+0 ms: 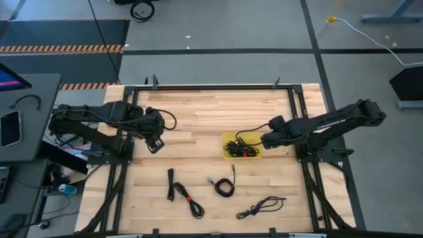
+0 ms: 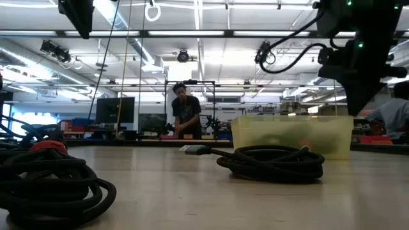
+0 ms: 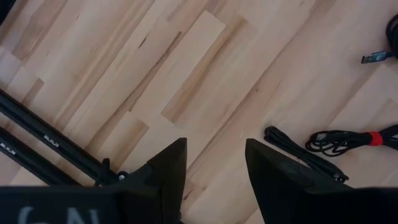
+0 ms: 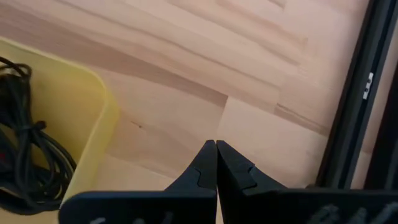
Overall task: Pick and place USB-C Cables
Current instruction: Adjust the yellow bin
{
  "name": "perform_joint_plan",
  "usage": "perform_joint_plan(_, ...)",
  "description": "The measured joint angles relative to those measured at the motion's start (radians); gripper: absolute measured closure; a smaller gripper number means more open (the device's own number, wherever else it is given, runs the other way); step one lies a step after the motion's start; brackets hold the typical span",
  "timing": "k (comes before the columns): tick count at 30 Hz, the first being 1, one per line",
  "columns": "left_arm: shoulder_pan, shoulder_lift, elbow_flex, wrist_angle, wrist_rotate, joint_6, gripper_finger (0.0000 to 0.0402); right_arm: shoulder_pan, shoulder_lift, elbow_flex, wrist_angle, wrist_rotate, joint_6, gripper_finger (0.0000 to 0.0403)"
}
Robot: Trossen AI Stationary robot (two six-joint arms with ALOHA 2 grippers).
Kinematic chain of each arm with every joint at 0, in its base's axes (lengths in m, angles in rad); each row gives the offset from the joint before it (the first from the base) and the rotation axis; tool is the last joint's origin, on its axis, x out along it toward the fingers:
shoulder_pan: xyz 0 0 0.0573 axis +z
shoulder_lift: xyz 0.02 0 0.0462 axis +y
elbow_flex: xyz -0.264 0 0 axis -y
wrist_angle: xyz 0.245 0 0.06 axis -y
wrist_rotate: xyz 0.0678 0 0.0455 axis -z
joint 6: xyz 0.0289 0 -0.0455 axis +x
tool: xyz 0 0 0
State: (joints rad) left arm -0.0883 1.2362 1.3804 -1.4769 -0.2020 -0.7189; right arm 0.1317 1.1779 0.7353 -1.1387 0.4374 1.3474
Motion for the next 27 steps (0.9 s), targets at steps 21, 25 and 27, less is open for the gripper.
perform_joint_plan(21, 0.000, 0.000, 0.000, 0.006, 0.000, 0.025, 0.0230, 0.099, 0.185, 0.000, 0.296, -0.021, 0.094, 0.0403)
perform_joint_plan(25, 0.000, 0.000, 0.001, 0.031, 0.000, 0.026, 0.0230, 0.099, 0.200, 0.000, 0.361, -0.010, 0.094, 0.0403)
perform_joint_plan(27, 0.000, 0.000, 0.001, 0.036, 0.000, 0.027, 0.0230, 0.099, 0.212, 0.000, 0.388, -0.004, 0.093, 0.0403)
